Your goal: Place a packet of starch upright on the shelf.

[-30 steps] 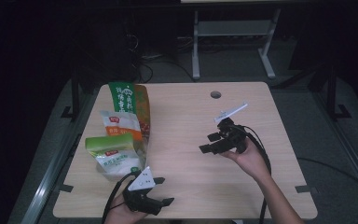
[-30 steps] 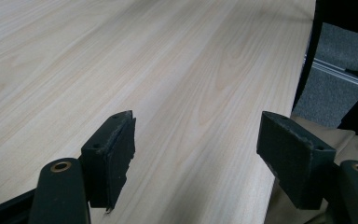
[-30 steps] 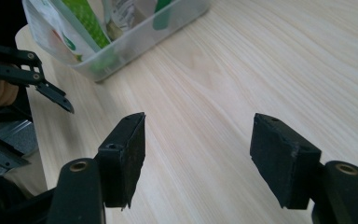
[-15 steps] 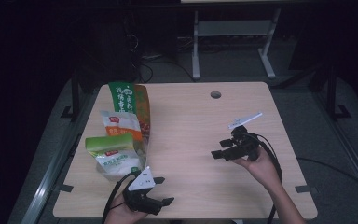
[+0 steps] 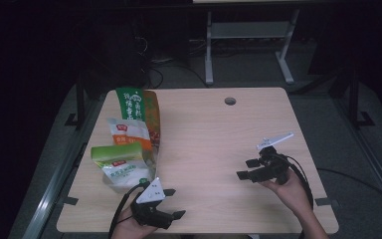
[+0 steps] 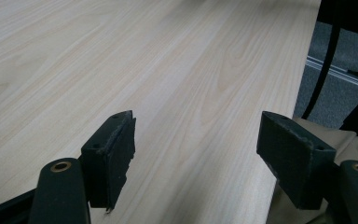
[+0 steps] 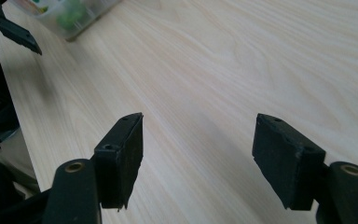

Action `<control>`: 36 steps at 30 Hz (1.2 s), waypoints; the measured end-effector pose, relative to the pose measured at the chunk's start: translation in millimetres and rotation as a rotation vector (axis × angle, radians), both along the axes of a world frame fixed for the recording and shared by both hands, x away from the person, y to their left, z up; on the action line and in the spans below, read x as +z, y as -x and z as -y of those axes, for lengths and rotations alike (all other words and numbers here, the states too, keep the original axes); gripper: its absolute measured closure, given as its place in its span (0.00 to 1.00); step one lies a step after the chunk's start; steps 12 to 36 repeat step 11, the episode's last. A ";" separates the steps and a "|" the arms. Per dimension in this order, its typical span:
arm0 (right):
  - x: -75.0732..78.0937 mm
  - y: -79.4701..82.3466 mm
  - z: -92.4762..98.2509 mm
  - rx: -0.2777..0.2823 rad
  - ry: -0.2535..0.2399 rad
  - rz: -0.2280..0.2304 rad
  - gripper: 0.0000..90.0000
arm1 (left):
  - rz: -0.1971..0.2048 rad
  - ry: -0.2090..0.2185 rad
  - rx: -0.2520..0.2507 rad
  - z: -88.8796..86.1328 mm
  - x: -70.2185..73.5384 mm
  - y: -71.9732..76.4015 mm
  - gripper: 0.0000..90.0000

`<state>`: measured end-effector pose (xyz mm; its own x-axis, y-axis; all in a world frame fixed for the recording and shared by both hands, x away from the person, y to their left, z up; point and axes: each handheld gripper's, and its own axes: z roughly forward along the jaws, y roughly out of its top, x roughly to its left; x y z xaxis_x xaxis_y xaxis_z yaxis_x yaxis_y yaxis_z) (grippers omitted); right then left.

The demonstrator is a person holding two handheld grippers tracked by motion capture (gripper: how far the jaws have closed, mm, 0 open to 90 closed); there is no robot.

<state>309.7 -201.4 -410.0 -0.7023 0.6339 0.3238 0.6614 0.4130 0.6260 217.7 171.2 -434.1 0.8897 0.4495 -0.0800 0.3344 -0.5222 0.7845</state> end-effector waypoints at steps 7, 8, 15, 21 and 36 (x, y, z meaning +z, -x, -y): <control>-5.7 21.2 7.6 -0.027 0.001 0.026 0.31 | -0.008 0.006 0.001 -0.4 0.5 0.8 0.30; -6.8 24.9 8.7 -0.029 -0.007 0.040 0.30 | -0.007 0.004 -0.001 -0.2 0.5 0.7 0.30; -14.1 35.8 11.5 -0.058 -0.030 0.064 0.28 | -0.003 0.000 -0.005 0.9 0.4 1.1 0.30; -14.1 35.8 11.5 -0.058 -0.030 0.064 0.28 | -0.003 0.000 -0.005 0.9 0.4 1.1 0.30; -14.1 35.8 11.5 -0.058 -0.030 0.064 0.28 | -0.003 0.000 -0.005 0.9 0.4 1.1 0.30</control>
